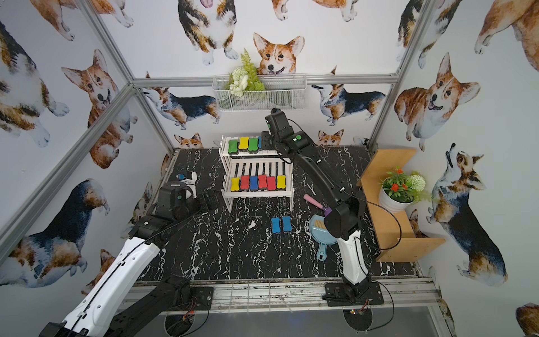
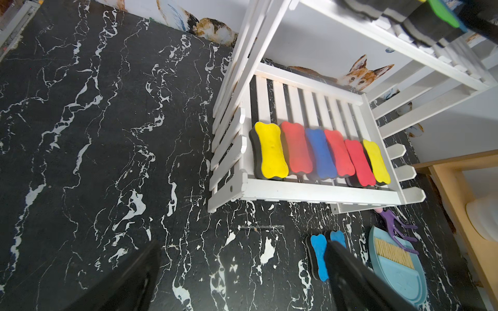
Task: Remove the whiteboard erasers from the shelf
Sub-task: Pick up the whiteboard eraser from the shelf.
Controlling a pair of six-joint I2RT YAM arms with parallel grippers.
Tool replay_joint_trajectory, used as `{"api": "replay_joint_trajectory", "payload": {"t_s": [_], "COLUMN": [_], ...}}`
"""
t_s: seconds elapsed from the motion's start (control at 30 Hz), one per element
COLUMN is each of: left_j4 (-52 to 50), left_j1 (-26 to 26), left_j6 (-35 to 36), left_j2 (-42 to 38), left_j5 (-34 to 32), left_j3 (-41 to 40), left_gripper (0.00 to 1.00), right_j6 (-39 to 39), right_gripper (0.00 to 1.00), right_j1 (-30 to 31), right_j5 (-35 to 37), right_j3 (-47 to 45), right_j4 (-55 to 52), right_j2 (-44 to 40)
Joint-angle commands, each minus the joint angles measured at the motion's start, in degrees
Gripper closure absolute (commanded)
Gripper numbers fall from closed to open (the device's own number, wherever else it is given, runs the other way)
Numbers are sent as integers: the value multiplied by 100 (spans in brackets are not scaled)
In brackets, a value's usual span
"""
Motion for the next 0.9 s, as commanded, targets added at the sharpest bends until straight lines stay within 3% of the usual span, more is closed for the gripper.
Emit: {"api": "replay_joint_trajectory", "payload": {"t_s": [0.0,0.4,0.53,0.7,0.87], "left_j4": [74,78,109,122,144], "left_j1": [11,24,26,25,23], "left_j6": [-2,-2,-24,-46,-59], "left_j2": [4,-4,7,21,16], "left_j5": [6,2,36,42,32], "left_j3": [13,10,-7,10,-7], "left_gripper": [0,0,0,0,0], "right_j6": [-67,-61,-141,-215,-115], "right_gripper": [50,52,52,41,29], "right_j1": [7,-120,-129,-53,38], "right_j5": [-32,348,210,214,297], "right_j3": [-94,-944,-727,133,131], "right_j4": [-58,18,3,-250,-263], "right_j2": [17,-563,-512,-266,-155]}}
